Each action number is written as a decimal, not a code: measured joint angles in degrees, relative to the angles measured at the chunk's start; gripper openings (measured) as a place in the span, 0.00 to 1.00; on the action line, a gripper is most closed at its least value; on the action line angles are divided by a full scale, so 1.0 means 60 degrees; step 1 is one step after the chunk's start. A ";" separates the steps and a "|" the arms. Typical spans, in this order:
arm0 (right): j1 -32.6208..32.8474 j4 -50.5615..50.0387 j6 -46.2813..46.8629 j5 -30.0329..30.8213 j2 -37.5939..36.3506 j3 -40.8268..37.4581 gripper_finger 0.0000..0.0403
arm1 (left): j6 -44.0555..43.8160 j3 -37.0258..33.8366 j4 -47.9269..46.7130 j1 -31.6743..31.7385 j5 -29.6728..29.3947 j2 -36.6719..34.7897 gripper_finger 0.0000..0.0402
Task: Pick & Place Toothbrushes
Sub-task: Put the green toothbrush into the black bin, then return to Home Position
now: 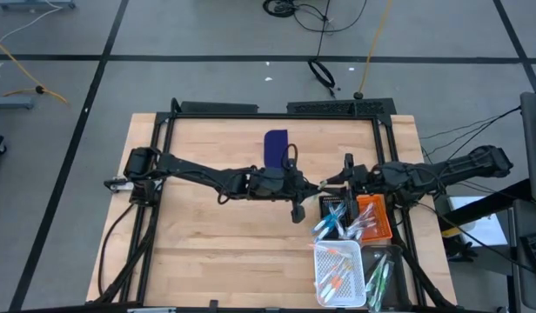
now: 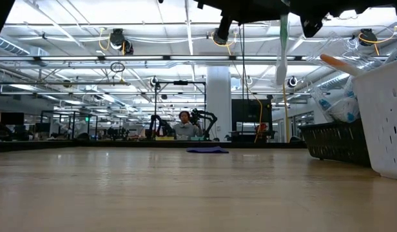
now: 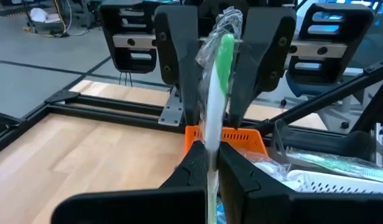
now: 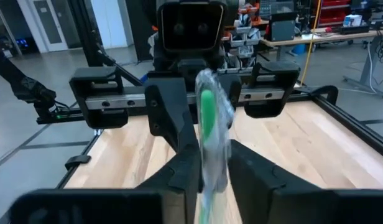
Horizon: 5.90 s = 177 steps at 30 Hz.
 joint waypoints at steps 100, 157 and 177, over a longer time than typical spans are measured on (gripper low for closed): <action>0.8693 -0.6264 0.4028 0.0512 0.0149 0.0765 0.21 | -0.0280 -0.0011 -0.1674 0.0135 0.0156 -0.0554 0.40; 0.1268 -0.2948 -0.1994 0.2854 -0.5106 -0.1855 0.15 | -0.0395 -0.7974 0.1113 0.2384 -0.0773 -0.7050 0.40; -0.0084 -0.0564 -0.1457 0.0992 -0.6121 -0.4268 0.09 | -0.0943 -1.2716 0.2569 0.1035 -0.2866 -1.1372 0.40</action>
